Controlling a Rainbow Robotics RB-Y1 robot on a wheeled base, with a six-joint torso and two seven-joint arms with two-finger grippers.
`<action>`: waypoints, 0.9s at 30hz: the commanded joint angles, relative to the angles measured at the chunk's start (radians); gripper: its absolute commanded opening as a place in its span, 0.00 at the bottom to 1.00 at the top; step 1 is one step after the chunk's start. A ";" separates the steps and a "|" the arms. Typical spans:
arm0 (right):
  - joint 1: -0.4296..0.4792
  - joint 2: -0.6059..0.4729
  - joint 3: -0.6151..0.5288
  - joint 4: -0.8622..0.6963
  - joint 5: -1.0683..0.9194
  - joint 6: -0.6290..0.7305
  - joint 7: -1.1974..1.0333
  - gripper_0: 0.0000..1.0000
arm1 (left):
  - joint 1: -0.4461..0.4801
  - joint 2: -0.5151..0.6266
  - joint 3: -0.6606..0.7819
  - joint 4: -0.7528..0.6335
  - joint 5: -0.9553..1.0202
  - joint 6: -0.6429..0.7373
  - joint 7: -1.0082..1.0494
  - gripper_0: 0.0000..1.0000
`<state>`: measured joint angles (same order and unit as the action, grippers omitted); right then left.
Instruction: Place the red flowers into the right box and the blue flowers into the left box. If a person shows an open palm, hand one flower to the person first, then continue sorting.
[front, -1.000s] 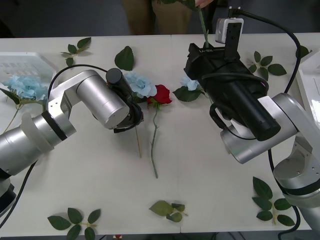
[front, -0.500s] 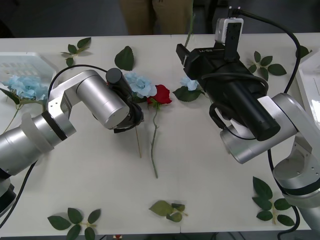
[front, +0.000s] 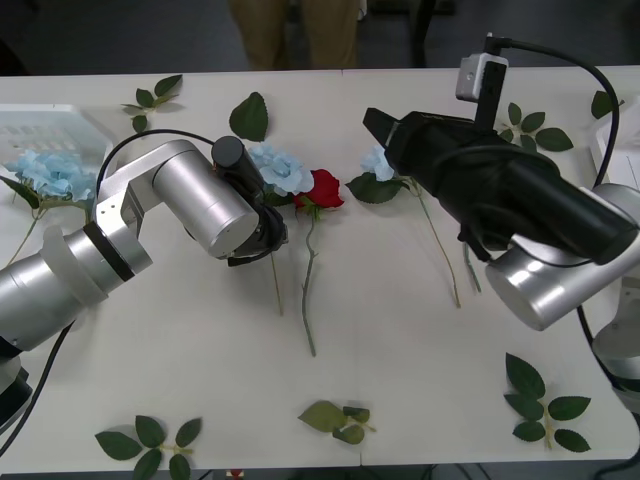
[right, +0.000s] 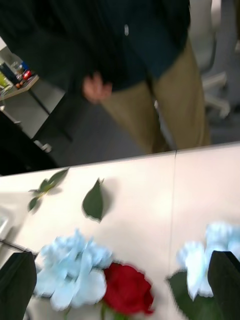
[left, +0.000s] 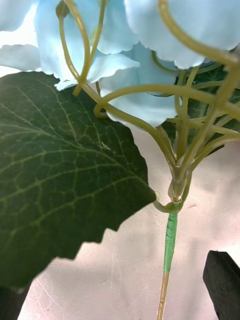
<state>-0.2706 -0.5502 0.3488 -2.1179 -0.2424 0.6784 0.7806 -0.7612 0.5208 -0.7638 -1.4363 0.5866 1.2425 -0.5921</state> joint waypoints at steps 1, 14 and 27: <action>0.004 -0.114 -0.094 -0.030 -0.178 0.081 0.023 1.00 | 0.013 -0.004 -0.015 -0.016 0.007 -0.011 0.035 1.00; -0.180 -0.050 -0.421 0.467 -0.525 0.675 0.499 1.00 | 0.014 -0.002 -0.031 -0.013 -0.022 -0.011 0.035 1.00; -0.398 0.191 -0.435 0.900 -0.143 0.392 0.694 1.00 | 0.046 0.001 -0.040 -0.012 -0.085 -0.018 0.024 1.00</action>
<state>-0.5615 -0.4178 -0.0788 -1.2605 -0.4507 1.0924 1.4726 -0.7396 0.5207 -0.7898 -1.4358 0.5227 1.2397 -0.5921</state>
